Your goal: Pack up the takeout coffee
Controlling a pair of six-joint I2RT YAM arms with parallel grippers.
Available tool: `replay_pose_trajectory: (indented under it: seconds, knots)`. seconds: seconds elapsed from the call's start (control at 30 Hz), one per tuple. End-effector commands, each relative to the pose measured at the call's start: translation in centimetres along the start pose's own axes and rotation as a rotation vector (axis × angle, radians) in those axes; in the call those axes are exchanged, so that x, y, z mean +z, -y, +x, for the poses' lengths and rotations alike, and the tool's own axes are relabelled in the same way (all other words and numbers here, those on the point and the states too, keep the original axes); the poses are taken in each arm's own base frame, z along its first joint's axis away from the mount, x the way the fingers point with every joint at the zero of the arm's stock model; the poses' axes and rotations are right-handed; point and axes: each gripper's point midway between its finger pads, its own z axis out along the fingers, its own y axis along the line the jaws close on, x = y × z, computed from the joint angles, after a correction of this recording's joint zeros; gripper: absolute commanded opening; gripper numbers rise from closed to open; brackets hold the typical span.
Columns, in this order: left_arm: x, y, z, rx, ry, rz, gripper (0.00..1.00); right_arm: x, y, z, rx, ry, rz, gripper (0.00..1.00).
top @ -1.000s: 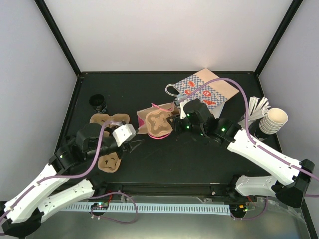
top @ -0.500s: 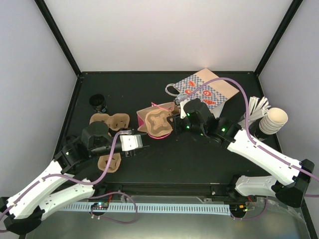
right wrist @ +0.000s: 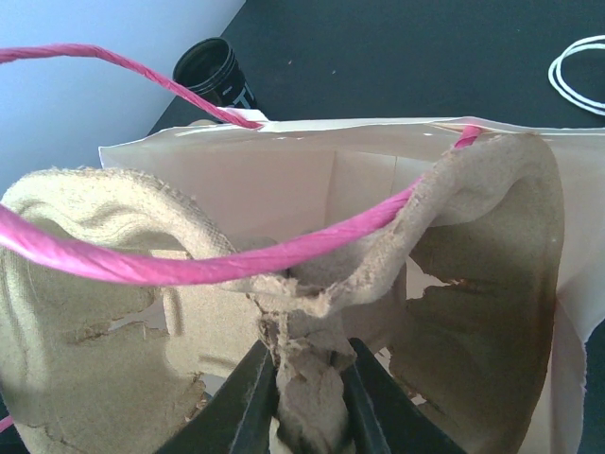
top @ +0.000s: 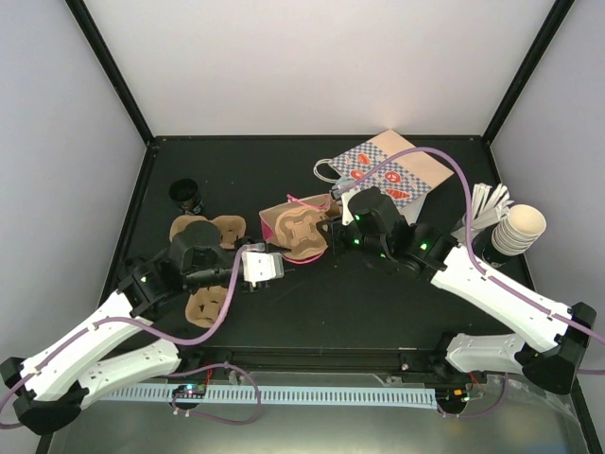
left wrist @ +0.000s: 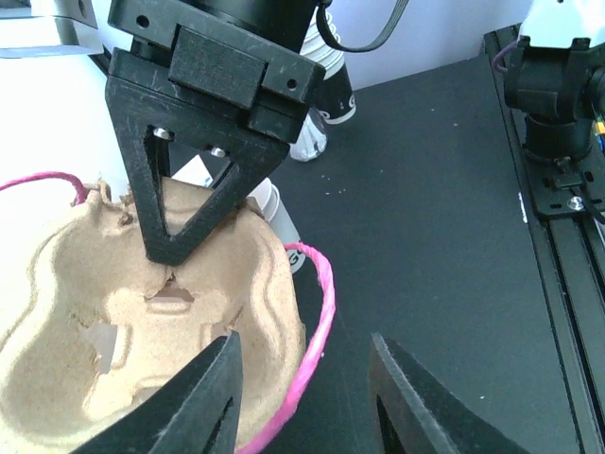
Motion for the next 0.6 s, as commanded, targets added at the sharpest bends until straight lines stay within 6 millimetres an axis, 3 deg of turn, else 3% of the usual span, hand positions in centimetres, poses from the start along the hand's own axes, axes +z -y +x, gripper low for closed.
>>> replay_pose_trajectory:
  seconds: [0.0, 0.23, 0.57]
  knots:
    - [0.0, -0.5, -2.7, 0.058, 0.075, 0.008, 0.36, -0.7, -0.2, -1.6, -0.002, 0.054, -0.002, 0.19]
    - [0.3, 0.5, -3.1, 0.054, 0.074, 0.068, 0.02, -0.6, 0.1, -1.6, -0.001, 0.058, 0.016, 0.19]
    - [-0.1, 2.9, -4.6, 0.019, 0.146, 0.168, 0.01, 0.0, 0.9, -1.3, -0.033, 0.051, 0.061, 0.19]
